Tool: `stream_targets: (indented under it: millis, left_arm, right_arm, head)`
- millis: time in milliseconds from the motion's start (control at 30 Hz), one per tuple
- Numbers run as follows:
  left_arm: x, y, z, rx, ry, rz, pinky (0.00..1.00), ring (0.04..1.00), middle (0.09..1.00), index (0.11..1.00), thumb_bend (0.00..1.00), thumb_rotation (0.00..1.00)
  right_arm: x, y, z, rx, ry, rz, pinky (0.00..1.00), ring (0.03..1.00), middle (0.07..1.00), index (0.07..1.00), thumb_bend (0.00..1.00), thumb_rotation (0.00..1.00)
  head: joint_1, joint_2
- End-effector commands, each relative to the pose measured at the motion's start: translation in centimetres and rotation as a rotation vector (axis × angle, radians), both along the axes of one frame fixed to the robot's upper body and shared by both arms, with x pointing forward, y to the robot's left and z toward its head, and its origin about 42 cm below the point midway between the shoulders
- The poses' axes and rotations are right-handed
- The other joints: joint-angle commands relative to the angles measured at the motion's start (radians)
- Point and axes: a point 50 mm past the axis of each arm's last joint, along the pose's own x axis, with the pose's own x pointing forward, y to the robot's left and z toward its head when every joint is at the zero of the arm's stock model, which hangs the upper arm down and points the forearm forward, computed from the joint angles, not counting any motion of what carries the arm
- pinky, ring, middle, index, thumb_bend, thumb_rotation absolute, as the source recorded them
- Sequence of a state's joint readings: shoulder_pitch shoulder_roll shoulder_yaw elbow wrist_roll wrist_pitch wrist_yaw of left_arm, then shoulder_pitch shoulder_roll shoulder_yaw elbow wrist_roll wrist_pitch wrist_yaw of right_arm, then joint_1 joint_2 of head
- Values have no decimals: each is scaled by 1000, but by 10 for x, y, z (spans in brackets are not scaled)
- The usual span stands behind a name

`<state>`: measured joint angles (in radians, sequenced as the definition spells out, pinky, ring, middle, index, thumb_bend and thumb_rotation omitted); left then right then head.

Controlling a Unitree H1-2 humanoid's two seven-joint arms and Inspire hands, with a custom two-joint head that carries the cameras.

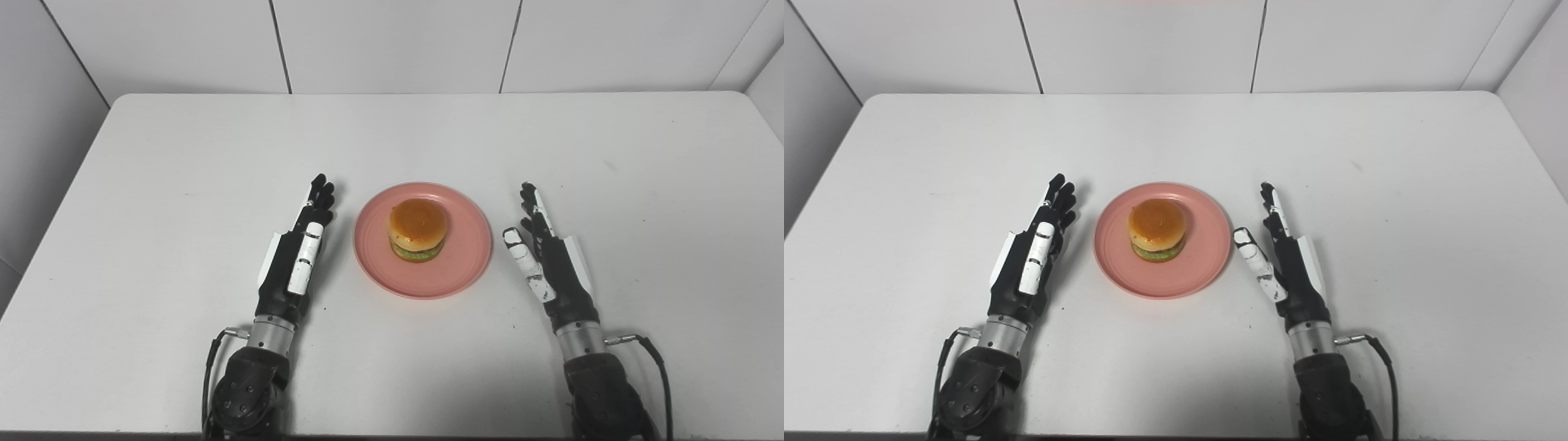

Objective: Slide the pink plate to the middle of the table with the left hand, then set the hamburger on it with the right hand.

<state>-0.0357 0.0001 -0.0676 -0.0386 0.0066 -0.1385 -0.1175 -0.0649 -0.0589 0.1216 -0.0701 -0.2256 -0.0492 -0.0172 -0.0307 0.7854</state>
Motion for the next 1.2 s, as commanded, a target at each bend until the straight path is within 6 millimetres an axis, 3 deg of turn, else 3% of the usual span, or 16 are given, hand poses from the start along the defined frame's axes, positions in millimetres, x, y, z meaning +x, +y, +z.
stream_targets:
  millis: [0,267,1167]
  left_arm:
    - [-27,12,-40,48,117,29,1000,1000,1000,1000,447,1000]
    - [-24,15,-38,104,113,33,1000,1000,1000,1000,492,1000]
    - [-20,15,-41,129,135,17,1000,1000,1000,1000,469,1000]
  right_arm:
    - [-3,4,-2,34,-22,15,986,1000,1000,1000,450,1000]
    - [0,1,-5,68,14,16,1000,1000,1000,1000,339,1000]
    - [1,-4,-5,66,44,11,991,1000,1000,1000,255,1000]
  head:
    - [3,2]
    - [7,6]
    - [11,-10]
